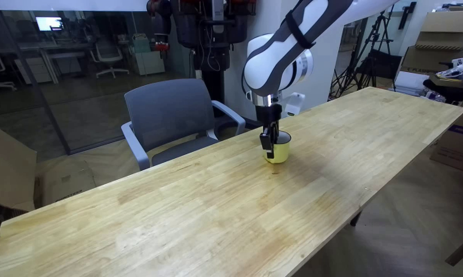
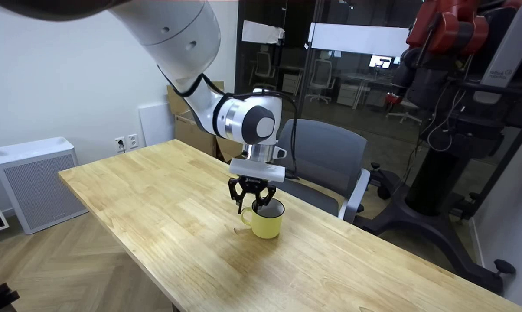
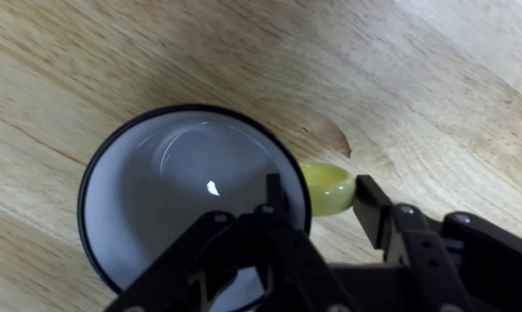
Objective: Move the yellow cup to the left
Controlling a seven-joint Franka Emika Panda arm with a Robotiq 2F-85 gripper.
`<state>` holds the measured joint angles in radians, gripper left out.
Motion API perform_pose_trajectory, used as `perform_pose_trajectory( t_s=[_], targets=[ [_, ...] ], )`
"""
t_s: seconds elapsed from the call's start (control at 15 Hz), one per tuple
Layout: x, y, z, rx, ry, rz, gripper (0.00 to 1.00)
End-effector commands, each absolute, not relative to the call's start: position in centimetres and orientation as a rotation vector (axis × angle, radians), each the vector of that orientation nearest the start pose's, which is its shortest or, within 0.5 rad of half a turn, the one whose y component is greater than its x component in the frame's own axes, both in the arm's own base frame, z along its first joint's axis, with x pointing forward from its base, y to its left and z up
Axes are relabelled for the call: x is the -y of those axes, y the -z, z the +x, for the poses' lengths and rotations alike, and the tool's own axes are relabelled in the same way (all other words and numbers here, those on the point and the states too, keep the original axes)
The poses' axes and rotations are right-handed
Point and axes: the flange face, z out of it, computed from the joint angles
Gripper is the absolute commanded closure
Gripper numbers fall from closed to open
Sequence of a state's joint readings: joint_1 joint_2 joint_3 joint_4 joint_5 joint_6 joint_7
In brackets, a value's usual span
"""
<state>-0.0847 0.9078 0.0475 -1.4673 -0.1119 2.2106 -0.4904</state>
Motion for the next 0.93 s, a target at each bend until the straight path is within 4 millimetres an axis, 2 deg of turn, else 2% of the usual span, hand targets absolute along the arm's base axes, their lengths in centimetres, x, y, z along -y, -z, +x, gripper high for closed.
perform_pose_trajectory(
  t_s=[0.0,0.07,0.13,0.4,0.6,0.87],
  targets=[
    [3.4,-12.6,70.5,0.786,-0.28,-3.062,0.79],
    [3.3,-12.7,70.4,0.791,-0.283,-3.059,0.3],
    [3.3,-12.8,70.4,0.792,-0.283,-3.059,0.29],
    [3.2,-13.6,70.4,0.791,-0.266,-3.073,0.03],
    [2.8,-14.7,70.2,0.794,-0.25,-3.084,0.0],
    [1.6,-17.0,69.9,0.799,-0.228,-3.115,0.0]
  ],
)
